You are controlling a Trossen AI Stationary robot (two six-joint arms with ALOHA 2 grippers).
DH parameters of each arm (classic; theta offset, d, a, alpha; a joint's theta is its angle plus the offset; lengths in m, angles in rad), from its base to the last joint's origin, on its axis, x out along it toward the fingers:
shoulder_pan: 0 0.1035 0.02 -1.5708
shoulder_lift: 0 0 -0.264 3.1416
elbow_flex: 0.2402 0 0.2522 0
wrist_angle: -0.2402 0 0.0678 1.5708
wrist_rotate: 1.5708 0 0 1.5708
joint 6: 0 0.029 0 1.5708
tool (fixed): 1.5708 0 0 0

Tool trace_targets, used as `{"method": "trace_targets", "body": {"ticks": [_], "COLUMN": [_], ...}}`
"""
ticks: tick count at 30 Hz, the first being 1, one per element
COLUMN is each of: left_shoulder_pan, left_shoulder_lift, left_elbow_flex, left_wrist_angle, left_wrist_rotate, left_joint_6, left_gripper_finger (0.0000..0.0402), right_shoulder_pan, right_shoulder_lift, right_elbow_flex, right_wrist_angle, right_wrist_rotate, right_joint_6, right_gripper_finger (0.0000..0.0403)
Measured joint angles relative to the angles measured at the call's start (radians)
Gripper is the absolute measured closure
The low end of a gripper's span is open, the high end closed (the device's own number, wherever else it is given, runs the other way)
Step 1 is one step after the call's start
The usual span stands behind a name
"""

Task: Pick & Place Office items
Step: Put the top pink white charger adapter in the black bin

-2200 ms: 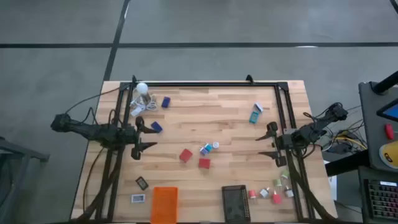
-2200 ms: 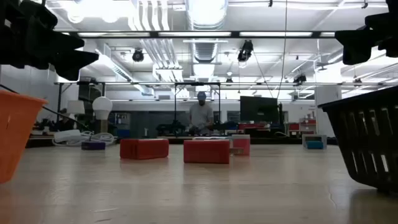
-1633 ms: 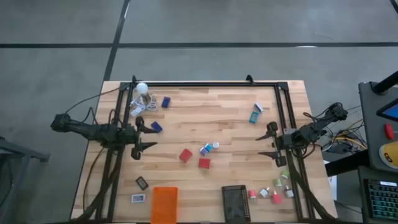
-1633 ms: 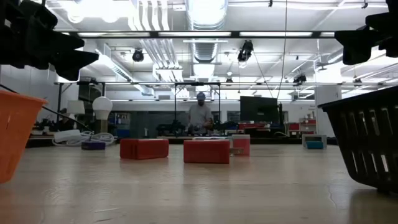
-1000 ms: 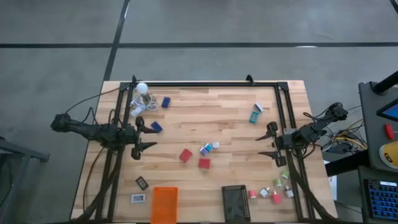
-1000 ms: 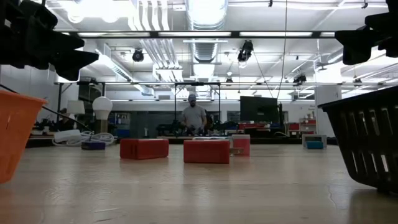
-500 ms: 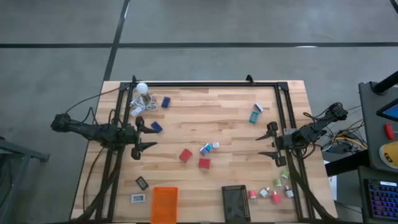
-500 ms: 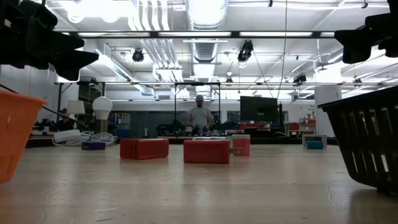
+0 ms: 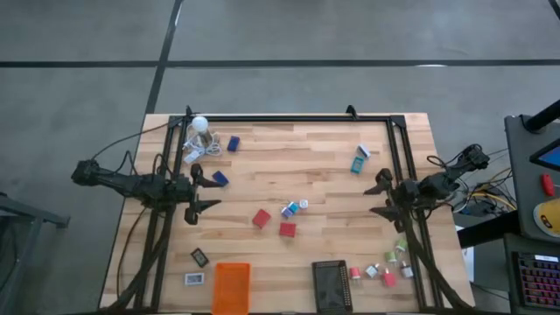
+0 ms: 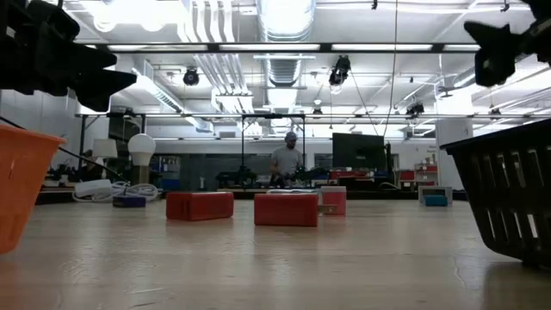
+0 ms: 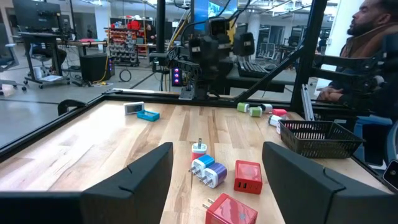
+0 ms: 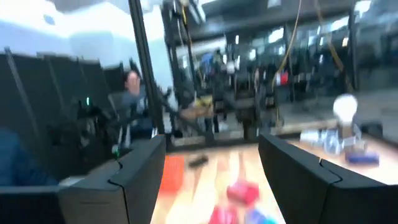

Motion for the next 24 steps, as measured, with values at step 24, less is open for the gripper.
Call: {"method": "trace_targets", "body": {"ticks": [24], "left_shoulder_pan": [0.000], "left_shoulder_lift": [0.000], "left_elbow_flex": [0.000], "left_wrist_angle": [0.000], "left_wrist_rotate": [0.000], "left_joint_6": [0.000], "left_gripper_finger": [0.0149], "right_shoulder_pan": [-0.003], "right_shoulder_lift": [0.114], "right_elbow_flex": [0.160], "right_wrist_angle": [0.130], "right_wrist_rotate": [0.410], "right_joint_6": [0.023], "right_gripper_finger": [0.0168]}}
